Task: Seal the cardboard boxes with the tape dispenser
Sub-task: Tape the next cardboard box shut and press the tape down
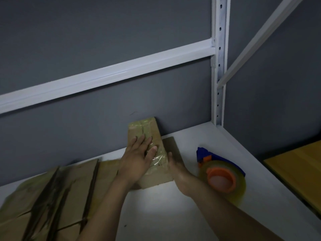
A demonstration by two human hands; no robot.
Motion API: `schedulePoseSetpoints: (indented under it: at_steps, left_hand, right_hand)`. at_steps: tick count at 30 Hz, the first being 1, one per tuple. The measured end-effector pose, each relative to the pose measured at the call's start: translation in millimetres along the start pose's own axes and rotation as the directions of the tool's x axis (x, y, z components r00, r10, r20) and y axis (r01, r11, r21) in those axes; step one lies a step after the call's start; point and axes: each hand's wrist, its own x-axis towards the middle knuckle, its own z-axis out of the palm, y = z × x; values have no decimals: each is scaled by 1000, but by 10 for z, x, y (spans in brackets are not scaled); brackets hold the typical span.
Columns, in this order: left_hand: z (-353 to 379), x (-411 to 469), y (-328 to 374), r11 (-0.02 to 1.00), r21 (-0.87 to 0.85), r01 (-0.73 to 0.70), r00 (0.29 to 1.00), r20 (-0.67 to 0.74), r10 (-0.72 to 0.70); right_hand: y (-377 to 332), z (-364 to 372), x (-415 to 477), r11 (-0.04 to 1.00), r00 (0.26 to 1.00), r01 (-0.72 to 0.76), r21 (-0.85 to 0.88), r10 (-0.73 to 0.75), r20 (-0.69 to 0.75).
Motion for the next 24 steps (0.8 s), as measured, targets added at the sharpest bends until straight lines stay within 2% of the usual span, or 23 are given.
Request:
schedulePoseSetpoints:
  at_steps: [1, 2, 3, 4, 6, 9, 11, 12, 16, 17, 20, 24]
  left_hand:
    - [0, -5, 20, 1000, -23, -1, 1000, -22, 1]
    - [3, -11, 36, 999, -51, -6, 999, -46, 4]
    - [11, -13, 39, 996, -86, -15, 997, -73, 9]
    - [27, -10, 20, 991, -131, -30, 994, -104, 16]
    - [34, -33, -58, 956, -274, -105, 982, -180, 56]
    - [-37, -119, -315, 860, -461, -219, 968, -216, 131]
    - [-125, -183, -537, 836, -492, -241, 968, -178, 174]
    - [-177, -206, -653, 835, -489, -252, 967, -145, 208]
    - [-328, -213, -895, 853, -460, -246, 942, 96, 323]
    - [-319, -201, -897, 860, -448, -246, 943, 93, 318]
    - [-228, -174, -857, 857, -419, -299, 952, -77, 295]
    - [-23, -225, -765, 850, -386, -359, 927, -253, 277]
  right_hand:
    - [-15, -16, -29, 999, 1000, 25, -23, -25, -8]
    - [-9, -56, -21, 984, 991, 120, -132, -127, -45]
    - [11, -97, -20, 926, 950, 278, -256, -304, -70]
    - [1, -129, -54, 845, 880, 438, -306, -473, -45]
    - [-53, -216, -91, 665, 748, 647, -374, -649, 140]
    - [-166, -453, -38, 333, 653, 719, -610, -626, 427]
    - [-287, -588, -3, 137, 620, 712, -689, -584, 524]
    - [-342, -622, 11, 75, 619, 705, -705, -551, 560]
    - [-472, -649, 76, -47, 576, 725, -688, -506, 642]
    - [-484, -642, 85, -55, 572, 723, -688, -510, 642]
    - [-439, -598, 136, -97, 522, 731, -676, -558, 645]
    - [-342, -466, 138, -79, 508, 716, -693, -623, 595]
